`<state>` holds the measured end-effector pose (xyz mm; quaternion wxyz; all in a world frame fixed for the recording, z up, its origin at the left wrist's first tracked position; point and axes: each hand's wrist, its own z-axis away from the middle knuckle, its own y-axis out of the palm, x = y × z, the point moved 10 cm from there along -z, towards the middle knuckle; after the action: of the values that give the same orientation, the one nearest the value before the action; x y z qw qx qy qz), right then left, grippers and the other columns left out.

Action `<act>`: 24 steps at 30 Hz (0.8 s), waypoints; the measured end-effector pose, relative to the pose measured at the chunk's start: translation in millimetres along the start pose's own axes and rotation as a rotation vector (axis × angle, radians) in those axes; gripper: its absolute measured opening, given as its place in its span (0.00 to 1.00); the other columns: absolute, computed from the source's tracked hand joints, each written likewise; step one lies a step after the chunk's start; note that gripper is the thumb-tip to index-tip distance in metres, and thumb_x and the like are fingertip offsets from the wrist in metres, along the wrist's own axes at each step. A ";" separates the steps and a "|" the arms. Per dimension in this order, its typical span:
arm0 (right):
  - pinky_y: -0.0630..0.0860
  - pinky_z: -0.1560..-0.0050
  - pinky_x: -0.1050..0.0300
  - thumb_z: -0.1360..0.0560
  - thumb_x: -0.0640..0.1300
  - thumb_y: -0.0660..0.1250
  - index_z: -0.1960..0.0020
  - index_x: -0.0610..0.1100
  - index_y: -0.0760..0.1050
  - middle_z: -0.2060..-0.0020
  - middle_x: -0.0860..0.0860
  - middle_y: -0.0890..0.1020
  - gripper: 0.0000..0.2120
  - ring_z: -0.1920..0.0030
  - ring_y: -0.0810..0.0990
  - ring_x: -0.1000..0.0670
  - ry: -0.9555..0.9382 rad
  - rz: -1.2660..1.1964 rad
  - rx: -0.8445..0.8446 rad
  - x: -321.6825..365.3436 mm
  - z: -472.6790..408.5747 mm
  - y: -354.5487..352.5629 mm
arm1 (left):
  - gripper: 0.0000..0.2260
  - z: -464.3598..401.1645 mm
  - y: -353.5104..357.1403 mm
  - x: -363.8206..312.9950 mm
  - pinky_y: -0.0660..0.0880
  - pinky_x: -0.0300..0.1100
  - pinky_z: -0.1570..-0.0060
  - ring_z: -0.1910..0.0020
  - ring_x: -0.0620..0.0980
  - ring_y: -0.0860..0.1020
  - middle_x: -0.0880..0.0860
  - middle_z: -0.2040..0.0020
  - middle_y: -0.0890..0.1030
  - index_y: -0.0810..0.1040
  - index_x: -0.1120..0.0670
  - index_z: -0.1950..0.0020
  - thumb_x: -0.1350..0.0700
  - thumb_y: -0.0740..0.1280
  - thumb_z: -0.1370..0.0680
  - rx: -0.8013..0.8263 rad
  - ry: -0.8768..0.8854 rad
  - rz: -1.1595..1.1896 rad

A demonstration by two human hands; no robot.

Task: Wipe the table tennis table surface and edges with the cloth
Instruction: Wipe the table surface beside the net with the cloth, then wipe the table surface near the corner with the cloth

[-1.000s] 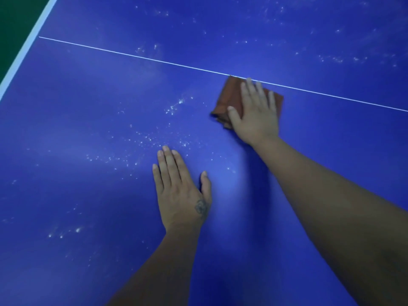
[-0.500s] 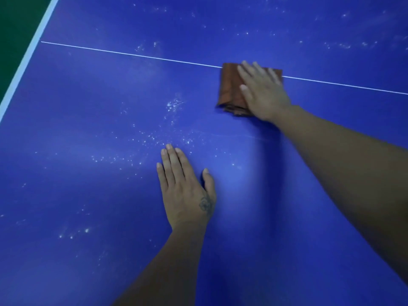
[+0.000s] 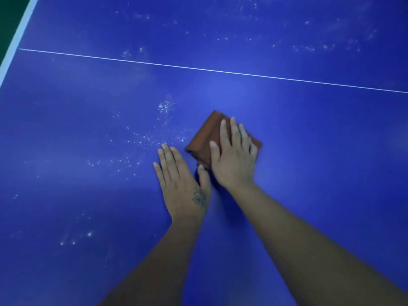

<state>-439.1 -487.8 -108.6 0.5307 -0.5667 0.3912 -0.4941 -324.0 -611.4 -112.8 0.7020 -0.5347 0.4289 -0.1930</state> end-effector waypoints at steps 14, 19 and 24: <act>0.47 0.17 0.42 0.13 0.56 0.49 0.16 0.37 0.51 0.16 0.41 0.50 0.33 0.15 0.48 0.42 0.174 0.063 -0.022 -95.3 -23.7 -12.1 | 0.40 -0.4 -32.8 95.6 0.48 0.60 0.14 0.12 0.61 0.48 0.65 0.13 0.53 0.54 0.67 0.15 0.37 0.53 0.15 -0.019 0.206 -0.313; 0.48 0.17 0.43 0.13 0.57 0.49 0.16 0.37 0.52 0.16 0.41 0.52 0.33 0.15 0.50 0.42 0.082 0.057 -0.065 -18.7 -10.8 -3.8 | 0.40 -1.1 -32.8 94.0 0.49 0.61 0.15 0.12 0.60 0.47 0.64 0.13 0.52 0.53 0.67 0.14 0.37 0.53 0.15 -0.033 0.212 -0.282; 0.45 0.16 0.45 0.14 0.58 0.48 0.15 0.39 0.51 0.15 0.43 0.50 0.34 0.15 0.47 0.43 -0.115 -0.004 -0.029 66.4 3.7 12.6 | 0.39 -1.1 -35.8 92.8 0.50 0.61 0.15 0.13 0.61 0.50 0.64 0.13 0.54 0.55 0.67 0.15 0.39 0.56 0.15 -0.027 0.211 -0.244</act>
<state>-420.8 -552.9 -111.2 0.5430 -0.6025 0.3659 -0.4563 -266.4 -692.4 -116.9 0.6173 -0.5690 0.4346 -0.3261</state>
